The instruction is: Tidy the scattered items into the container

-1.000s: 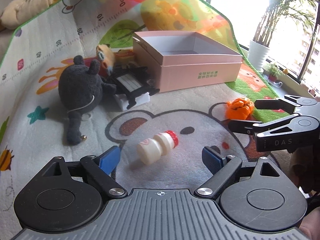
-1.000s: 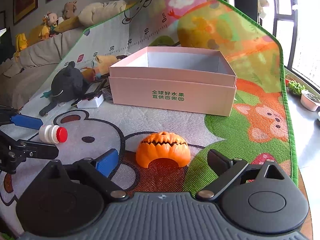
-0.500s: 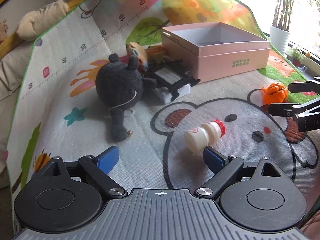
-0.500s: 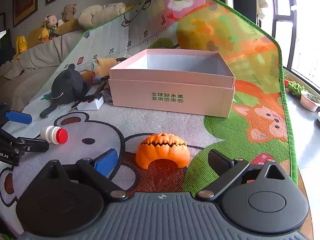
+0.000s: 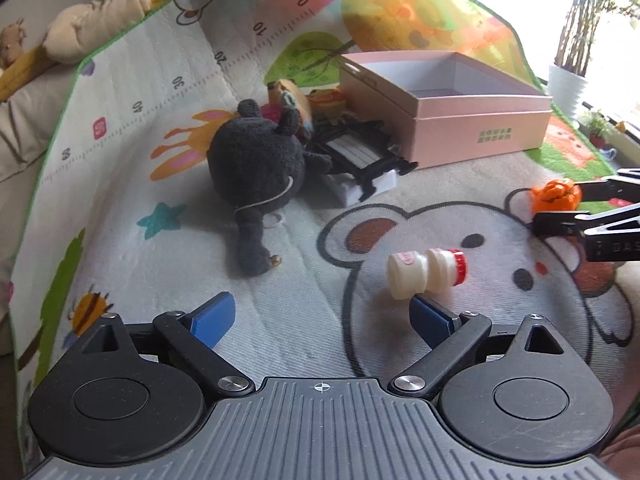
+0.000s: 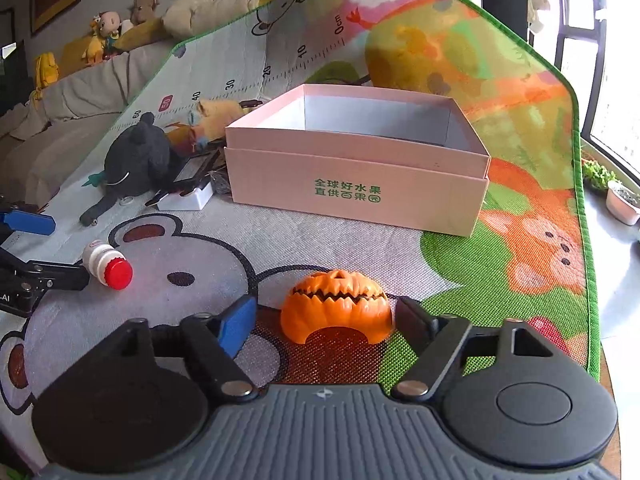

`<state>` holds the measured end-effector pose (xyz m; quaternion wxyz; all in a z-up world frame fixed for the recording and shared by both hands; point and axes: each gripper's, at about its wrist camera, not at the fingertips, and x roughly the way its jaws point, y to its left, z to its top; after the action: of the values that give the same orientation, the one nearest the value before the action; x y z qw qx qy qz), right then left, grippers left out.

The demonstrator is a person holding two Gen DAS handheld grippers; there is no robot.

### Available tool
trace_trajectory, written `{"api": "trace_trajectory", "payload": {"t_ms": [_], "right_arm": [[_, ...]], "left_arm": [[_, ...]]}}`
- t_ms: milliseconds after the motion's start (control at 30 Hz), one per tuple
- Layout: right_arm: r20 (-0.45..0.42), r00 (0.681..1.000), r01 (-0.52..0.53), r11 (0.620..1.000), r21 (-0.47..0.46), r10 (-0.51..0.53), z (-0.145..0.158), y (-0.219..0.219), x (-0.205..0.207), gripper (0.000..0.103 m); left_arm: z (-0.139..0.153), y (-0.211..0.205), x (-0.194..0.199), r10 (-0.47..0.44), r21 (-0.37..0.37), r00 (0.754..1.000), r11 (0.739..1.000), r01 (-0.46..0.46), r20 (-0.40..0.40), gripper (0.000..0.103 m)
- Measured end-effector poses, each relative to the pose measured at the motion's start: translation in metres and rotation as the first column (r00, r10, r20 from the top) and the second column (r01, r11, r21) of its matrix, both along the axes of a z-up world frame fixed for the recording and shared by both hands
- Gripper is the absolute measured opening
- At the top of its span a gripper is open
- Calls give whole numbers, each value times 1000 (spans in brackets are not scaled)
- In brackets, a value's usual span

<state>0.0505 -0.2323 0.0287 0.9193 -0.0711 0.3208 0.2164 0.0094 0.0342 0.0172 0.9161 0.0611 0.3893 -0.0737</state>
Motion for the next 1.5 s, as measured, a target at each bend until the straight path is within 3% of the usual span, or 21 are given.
{"api": "trace_trajectory", "payload": {"t_ms": [100, 267, 300, 367, 533, 700, 1233, 1500], "right_arm": [[-5, 1000, -2, 1000, 6, 3, 2, -1, -4, 61], [9, 1000, -21, 1000, 3, 21, 2, -1, -20, 61], [14, 1000, -19, 1000, 2, 19, 2, -1, -22, 61], [23, 1000, -9, 1000, 1, 9, 2, -3, -26, 61], [28, 1000, 0, 1000, 2, 0, 1, -4, -32, 61], [40, 999, 1, 1000, -3, -1, 2, -3, -31, 61], [60, 998, 24, 999, 29, -25, 8, -22, -35, 61], [69, 997, 28, 1000, 5, -29, 15, -25, -30, 61]], "left_arm": [[5, -8, -4, -46, -92, 999, 995, 46, -4, 97], [1, -35, 1, -74, -71, 997, 995, 75, 20, 96], [-1, -39, 4, -74, -66, 997, 995, 75, 25, 93], [-3, -43, 8, -72, -67, 997, 995, 73, 16, 68], [-4, -42, 12, -71, -90, 997, 993, 73, 33, 63], [-4, -46, 13, -92, -81, 995, 992, 94, 33, 50], [9, -80, 12, -233, -25, 971, 972, 234, 50, 50], [33, -92, 43, -311, -31, 944, 948, 316, 115, 50]]}}
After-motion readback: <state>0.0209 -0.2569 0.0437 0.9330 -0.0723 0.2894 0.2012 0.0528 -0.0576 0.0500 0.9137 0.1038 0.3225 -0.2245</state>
